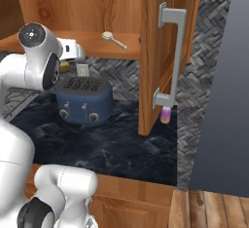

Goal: Pick the sponge and dish brush from the cabinet and place them on the counter.

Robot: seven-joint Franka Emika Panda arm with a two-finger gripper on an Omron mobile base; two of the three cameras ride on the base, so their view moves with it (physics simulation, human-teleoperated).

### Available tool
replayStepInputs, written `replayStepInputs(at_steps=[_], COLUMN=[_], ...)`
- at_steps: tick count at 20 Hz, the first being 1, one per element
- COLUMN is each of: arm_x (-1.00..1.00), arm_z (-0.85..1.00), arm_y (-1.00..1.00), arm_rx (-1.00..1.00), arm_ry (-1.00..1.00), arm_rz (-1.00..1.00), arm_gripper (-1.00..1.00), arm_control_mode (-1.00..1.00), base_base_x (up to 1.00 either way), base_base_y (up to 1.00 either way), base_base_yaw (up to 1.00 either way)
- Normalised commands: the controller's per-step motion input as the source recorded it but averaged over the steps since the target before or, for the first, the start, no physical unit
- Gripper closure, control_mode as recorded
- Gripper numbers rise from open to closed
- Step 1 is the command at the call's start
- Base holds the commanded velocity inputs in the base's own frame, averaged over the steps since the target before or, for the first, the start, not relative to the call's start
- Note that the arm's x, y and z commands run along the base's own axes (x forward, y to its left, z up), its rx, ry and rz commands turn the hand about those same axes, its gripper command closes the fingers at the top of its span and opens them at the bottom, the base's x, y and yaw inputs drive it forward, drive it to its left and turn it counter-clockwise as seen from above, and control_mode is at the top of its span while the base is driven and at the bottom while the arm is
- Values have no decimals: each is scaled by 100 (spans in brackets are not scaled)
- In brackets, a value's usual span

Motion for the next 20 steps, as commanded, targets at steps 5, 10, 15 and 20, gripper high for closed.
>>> replayStepInputs(at_steps=[5, 10, 15, 20], arm_x=[-50, -42, -39, -13], arm_z=[0, -3, -10, -26], arm_y=[-13, -18, -19, -6], arm_rx=[0, -1, -3, -7], arm_ry=[-1, 0, 0, 1], arm_rz=[1, 0, 0, 0], arm_gripper=[100, 100, 100, 100], arm_control_mode=[-100, -100, -100, -100], base_base_x=[0, 0, 0, 0], base_base_y=[0, 0, 0, 0], base_base_yaw=[0, 0, 0, 0])
